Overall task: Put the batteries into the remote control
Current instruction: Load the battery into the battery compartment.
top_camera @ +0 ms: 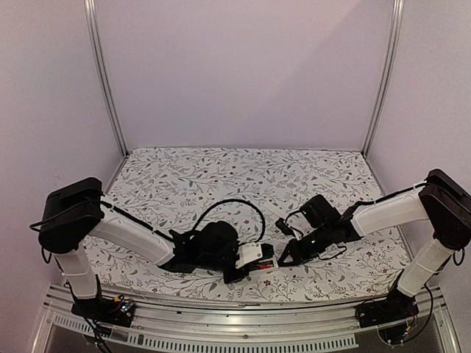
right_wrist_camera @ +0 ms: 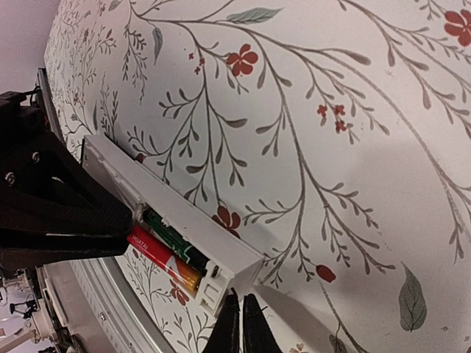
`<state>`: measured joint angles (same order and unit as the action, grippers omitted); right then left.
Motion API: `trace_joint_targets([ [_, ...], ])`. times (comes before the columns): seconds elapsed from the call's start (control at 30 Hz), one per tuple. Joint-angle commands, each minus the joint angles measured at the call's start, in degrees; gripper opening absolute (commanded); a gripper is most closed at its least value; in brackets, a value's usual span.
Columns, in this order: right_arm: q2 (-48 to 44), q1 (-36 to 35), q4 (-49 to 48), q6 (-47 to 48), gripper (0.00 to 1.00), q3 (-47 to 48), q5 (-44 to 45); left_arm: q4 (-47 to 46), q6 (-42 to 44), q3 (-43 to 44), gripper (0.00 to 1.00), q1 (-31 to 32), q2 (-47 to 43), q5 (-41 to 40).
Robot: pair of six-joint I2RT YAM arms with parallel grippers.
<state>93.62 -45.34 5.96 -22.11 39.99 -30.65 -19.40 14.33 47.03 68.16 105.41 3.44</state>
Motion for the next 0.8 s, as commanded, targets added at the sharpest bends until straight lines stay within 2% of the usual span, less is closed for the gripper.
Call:
trace_joint_targets([
  [0.0,0.8,-0.6,-0.9,-0.2,0.03,-0.4,-0.9,0.3,0.1,1.4,0.11,0.6,2.3,0.4],
  [0.37,0.5,-1.1,-0.8,-0.5,0.03,-0.4,-0.4,1.8,1.6,4.2,0.05,0.7,6.2,0.7],
  [0.77,-2.0,-1.1,4.4,1.3,0.03,1.9,3.7,0.5,2.2,1.3,0.05,0.5,3.9,1.3],
])
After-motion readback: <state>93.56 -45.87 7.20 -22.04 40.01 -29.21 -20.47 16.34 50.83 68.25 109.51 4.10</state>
